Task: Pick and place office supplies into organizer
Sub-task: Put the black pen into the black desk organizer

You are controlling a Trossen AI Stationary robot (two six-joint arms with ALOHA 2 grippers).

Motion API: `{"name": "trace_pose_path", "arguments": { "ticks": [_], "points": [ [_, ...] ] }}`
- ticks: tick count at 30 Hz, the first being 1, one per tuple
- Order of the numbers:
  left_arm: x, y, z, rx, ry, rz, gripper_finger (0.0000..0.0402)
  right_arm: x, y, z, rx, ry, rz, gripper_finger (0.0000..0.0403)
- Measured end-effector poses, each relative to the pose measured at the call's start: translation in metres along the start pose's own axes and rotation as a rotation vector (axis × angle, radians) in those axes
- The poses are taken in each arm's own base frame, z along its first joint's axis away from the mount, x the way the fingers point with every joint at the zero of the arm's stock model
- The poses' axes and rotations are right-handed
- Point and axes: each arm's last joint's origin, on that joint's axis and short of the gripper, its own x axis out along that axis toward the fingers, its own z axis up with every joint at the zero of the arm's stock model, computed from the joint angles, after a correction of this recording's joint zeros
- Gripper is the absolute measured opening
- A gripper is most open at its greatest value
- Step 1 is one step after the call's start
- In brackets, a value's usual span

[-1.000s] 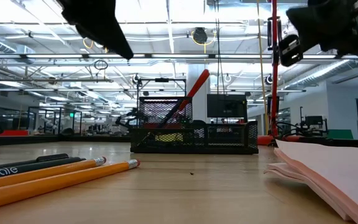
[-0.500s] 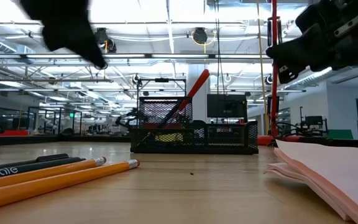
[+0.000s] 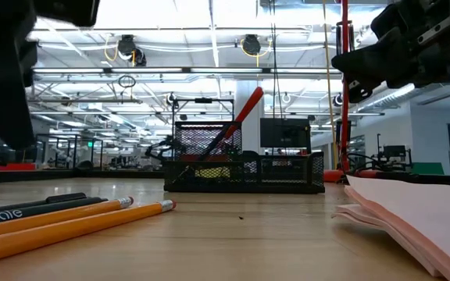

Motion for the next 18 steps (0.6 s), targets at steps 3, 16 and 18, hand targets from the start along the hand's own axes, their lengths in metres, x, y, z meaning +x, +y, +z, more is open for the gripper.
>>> {"name": "trace_pose_path", "arguments": {
  "ticks": [3,16,18],
  "points": [
    [-0.001,-0.008,-0.001,0.052,-0.012,-0.030,0.0022,0.000,0.000,0.000,0.000,-0.003,0.000,0.0004],
    [0.025,-0.011,-0.004,0.143,-0.005,-0.030,0.0015,0.000,-0.001,0.000,-0.008,0.000,-0.027,0.0004],
    [0.030,-0.010,-0.005,0.145,0.005,-0.020,0.0009,0.000,-0.001,0.000,-0.008,0.000,-0.049,0.0004]
  ]
}}
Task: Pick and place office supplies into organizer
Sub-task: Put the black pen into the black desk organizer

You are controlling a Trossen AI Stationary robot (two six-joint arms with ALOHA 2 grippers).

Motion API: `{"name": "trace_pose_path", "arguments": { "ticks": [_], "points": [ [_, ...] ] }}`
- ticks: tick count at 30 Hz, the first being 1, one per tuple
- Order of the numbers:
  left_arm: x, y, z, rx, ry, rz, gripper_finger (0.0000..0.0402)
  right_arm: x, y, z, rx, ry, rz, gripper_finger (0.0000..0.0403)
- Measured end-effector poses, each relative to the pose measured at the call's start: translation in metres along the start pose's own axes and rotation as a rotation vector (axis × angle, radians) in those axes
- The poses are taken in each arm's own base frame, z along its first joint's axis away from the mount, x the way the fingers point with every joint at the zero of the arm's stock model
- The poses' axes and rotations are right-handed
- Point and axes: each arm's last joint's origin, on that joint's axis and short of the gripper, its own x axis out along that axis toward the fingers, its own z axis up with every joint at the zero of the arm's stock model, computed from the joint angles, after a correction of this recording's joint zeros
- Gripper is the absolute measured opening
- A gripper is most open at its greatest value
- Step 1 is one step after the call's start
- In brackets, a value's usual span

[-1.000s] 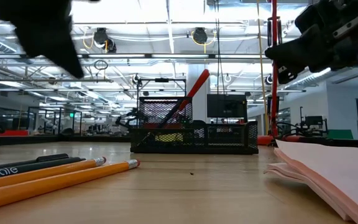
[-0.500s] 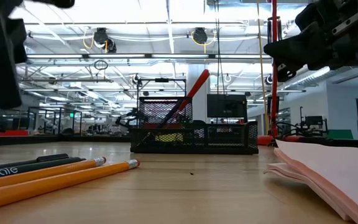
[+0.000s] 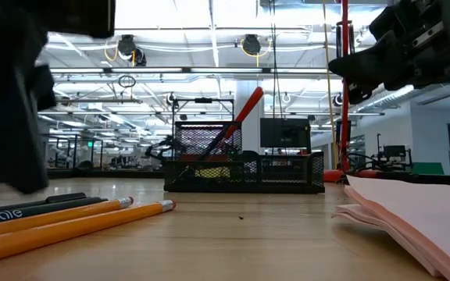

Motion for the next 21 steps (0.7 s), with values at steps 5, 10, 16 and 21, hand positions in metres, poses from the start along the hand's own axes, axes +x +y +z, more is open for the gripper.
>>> {"name": "trace_pose_path", "arguments": {
  "ticks": [5,10,16,21],
  "points": [
    [0.005,0.003,-0.004,0.010,0.030,0.035,0.0009,0.000,0.000,0.000,0.000,-0.003,-0.003,0.0004],
    [0.005,0.009,-0.008,0.002,0.071,0.095,0.0017,0.000,0.000,0.000,0.000,-0.004,-0.002,0.0004],
    [0.002,0.012,-0.013,-0.008,0.101,0.138,0.0005,0.000,0.000,0.000,0.000,-0.004,-0.002,0.0004],
    [0.000,0.008,-0.011,0.011,0.092,0.081,0.0017,0.000,0.000,0.000,0.000,-0.004,-0.002,0.0004]
  ]
}}
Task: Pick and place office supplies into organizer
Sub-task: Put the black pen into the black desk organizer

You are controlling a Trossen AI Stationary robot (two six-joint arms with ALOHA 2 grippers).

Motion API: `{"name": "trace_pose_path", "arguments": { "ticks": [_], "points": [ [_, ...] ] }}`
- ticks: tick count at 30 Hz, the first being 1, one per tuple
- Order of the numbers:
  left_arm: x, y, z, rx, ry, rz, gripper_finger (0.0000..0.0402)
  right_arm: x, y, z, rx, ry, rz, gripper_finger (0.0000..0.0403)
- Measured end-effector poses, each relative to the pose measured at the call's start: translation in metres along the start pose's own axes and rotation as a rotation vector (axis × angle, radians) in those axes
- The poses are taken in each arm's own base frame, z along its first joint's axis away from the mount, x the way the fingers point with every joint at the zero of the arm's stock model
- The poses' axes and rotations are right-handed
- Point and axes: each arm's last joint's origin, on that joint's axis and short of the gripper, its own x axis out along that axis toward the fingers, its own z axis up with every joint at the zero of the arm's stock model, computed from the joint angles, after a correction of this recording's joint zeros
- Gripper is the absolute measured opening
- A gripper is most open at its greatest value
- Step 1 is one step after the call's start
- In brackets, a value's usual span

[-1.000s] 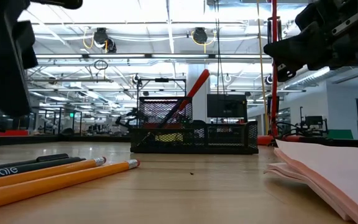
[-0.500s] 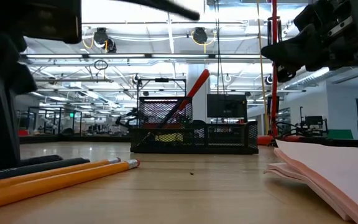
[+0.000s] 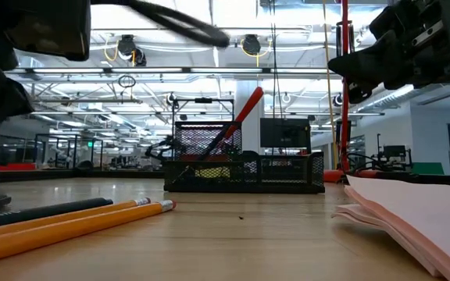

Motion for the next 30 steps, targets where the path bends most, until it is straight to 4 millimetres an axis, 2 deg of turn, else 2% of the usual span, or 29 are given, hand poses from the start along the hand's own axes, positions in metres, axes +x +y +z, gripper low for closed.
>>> {"name": "trace_pose_path", "arguments": {
  "ticks": [6,12,18,23,30],
  "points": [
    [-0.001,-0.007,-0.001,0.011,0.015,-0.078,0.0003,0.000,0.000,0.000,-0.003,0.000,-0.001,0.0004],
    [-0.005,-0.014,-0.014,0.011,0.062,-0.119,0.0015,0.000,0.000,0.000,-0.003,0.001,-0.002,0.0004],
    [-0.011,-0.013,-0.033,-0.041,0.112,-0.055,0.0003,0.000,0.000,0.000,-0.003,0.001,-0.002,0.0004],
    [-0.015,-0.012,-0.047,-0.029,0.133,-0.012,0.0014,0.000,0.000,0.000,-0.003,0.000,-0.002,0.0004],
    [-0.014,-0.011,-0.043,0.043,0.107,-0.016,0.0005,0.000,0.000,0.000,-0.003,-0.001,-0.003,0.0004]
  ]
}}
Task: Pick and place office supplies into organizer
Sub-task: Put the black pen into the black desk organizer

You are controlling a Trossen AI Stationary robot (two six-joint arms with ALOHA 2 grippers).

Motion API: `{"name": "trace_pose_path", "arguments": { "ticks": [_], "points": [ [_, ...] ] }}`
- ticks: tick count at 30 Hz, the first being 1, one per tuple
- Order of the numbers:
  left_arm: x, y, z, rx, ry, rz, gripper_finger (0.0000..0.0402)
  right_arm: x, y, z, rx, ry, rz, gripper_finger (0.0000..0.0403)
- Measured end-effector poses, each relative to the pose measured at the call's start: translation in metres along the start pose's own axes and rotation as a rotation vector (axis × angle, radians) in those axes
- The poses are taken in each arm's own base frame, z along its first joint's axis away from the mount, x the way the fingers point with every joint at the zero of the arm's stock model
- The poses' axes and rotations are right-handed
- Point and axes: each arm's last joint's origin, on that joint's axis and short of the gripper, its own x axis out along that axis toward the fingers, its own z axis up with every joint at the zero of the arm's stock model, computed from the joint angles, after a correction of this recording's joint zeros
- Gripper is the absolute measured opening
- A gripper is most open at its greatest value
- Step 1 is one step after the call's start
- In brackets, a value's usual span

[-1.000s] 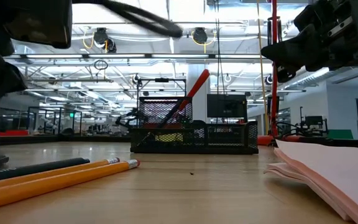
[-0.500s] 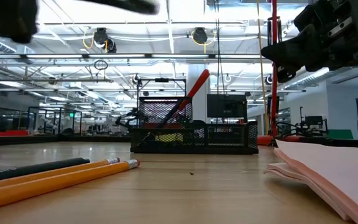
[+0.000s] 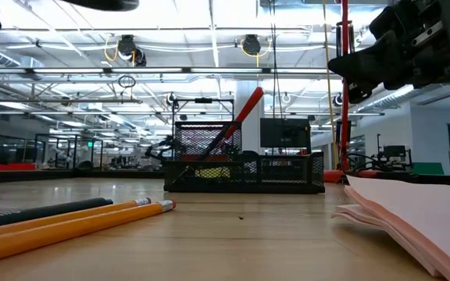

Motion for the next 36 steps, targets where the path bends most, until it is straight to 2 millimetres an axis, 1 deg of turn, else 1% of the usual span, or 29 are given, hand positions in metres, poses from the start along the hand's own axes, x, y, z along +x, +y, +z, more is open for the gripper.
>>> {"name": "trace_pose_path", "arguments": {
  "ticks": [5,8,11,13,18,22,24,28,33,36],
  "points": [
    [0.002,0.003,0.011,0.072,-0.037,0.010,0.0013,0.000,0.000,0.000,0.000,0.000,0.000,0.0004],
    [0.002,0.007,0.019,0.069,-0.045,0.022,0.0013,0.000,0.000,0.000,0.000,-0.001,0.000,0.0004],
    [0.000,0.008,0.025,0.053,-0.051,0.003,0.0004,0.000,0.000,0.000,0.000,-0.001,-0.001,0.0004],
    [-0.001,0.006,0.028,0.024,-0.034,-0.031,0.0005,0.000,0.000,0.000,0.000,-0.001,-0.009,0.0004],
    [-0.002,-0.005,0.026,-0.004,-0.017,-0.147,0.0015,0.000,-0.001,-0.001,-0.001,0.004,-0.023,0.0004],
    [-0.005,-0.015,0.019,-0.023,-0.029,-0.215,0.0004,0.000,-0.001,0.000,0.000,0.003,-0.023,0.0004],
    [-0.007,-0.017,0.014,-0.042,-0.021,-0.218,0.0004,0.000,-0.001,0.000,0.000,0.003,-0.023,0.0004],
    [-0.008,-0.018,-0.002,-0.088,0.013,-0.181,0.0010,0.000,-0.001,0.000,0.001,0.003,-0.023,0.0004],
    [-0.010,-0.014,-0.024,-0.145,0.048,-0.091,0.0004,0.000,-0.001,0.000,0.003,0.003,-0.023,0.0004],
    [-0.012,-0.017,-0.032,-0.146,0.046,-0.104,0.0009,0.000,-0.001,0.000,0.003,0.003,-0.023,0.0004]
  ]
}}
